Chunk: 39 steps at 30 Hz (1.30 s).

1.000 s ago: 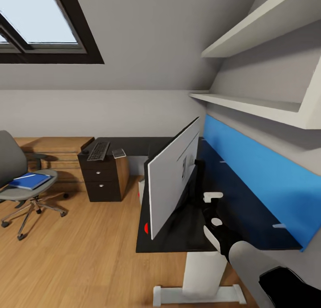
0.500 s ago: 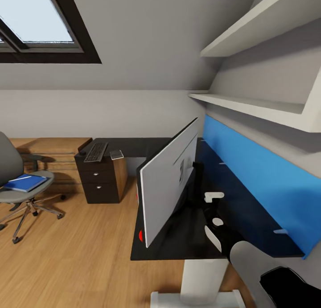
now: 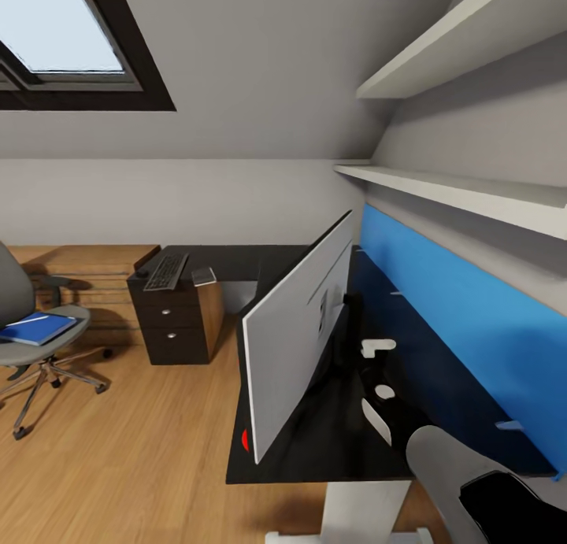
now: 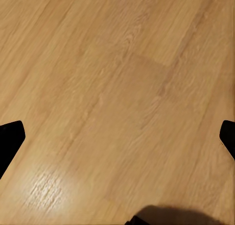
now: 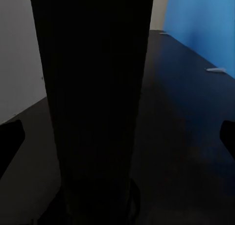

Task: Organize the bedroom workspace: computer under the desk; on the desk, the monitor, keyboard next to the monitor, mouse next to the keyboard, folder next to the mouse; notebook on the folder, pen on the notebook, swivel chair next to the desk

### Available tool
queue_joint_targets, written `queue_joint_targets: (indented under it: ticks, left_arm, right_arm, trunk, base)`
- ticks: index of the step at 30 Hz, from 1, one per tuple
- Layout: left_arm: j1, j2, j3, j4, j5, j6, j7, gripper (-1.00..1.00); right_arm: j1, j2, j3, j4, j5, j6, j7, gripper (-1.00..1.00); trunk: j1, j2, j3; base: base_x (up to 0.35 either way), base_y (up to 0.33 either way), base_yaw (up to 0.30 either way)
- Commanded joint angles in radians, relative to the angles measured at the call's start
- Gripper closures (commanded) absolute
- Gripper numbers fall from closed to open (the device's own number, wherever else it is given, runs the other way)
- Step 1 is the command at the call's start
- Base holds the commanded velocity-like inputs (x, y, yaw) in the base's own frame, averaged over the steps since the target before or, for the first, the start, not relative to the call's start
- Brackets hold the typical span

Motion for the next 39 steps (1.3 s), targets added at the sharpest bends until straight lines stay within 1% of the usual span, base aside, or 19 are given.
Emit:
queue_joint_targets:
  ticks: [1, 14, 19, 26, 32, 39]
  left_arm:
    - [0.001, 0.000, -0.002, -0.003, 0.009, 0.003, 0.004, -1.00]
    - [0.001, 0.000, -0.002, -0.003, 0.011, 0.003, 0.004, -1.00]
    - [0.001, -0.010, -0.002, -0.003, 0.010, 0.003, 0.004, -1.00]
    - [0.001, -0.013, -0.002, -0.003, 0.010, 0.003, 0.004, -1.00]
    - [0.001, -0.013, -0.002, -0.001, 0.009, 0.003, 0.004, -1.00]
    - [0.001, -0.013, -0.002, -0.001, 0.009, 0.003, 0.004, -1.00]
  right_arm:
    - [-0.001, 0.000, 0.009, 0.001, -0.008, -0.004, -0.005, -1.00]
    - [-0.001, 0.000, 0.009, 0.001, -0.007, -0.005, -0.005, -1.00]
    - [-0.001, 0.000, 0.009, 0.001, -0.007, -0.005, -0.005, -1.00]
    - [-0.001, -0.001, 0.009, 0.001, -0.007, -0.005, -0.005, -1.00]
    - [-0.001, -0.002, 0.009, 0.001, -0.007, -0.005, -0.005, -1.00]
    - [-0.001, -0.002, 0.009, 0.001, -0.007, -0.005, -0.005, -1.00]
  trunk:
    - [0.000, -0.001, -0.001]
    - [0.000, -0.001, -0.001]
    - [0.000, -0.001, -0.001]
    - [0.000, -0.001, -0.001]
    - [0.000, -0.001, -0.001]
    - [0.000, -0.001, -0.001]
  base:
    - [0.102, 0.000, 0.000]
    - [0.017, 0.007, 0.000]
    - [0.000, 0.050, 0.000]
    - [0.002, 0.005, 0.000]
    - [0.139, 0.000, 0.000]
    - [0.034, 0.000, 0.000]
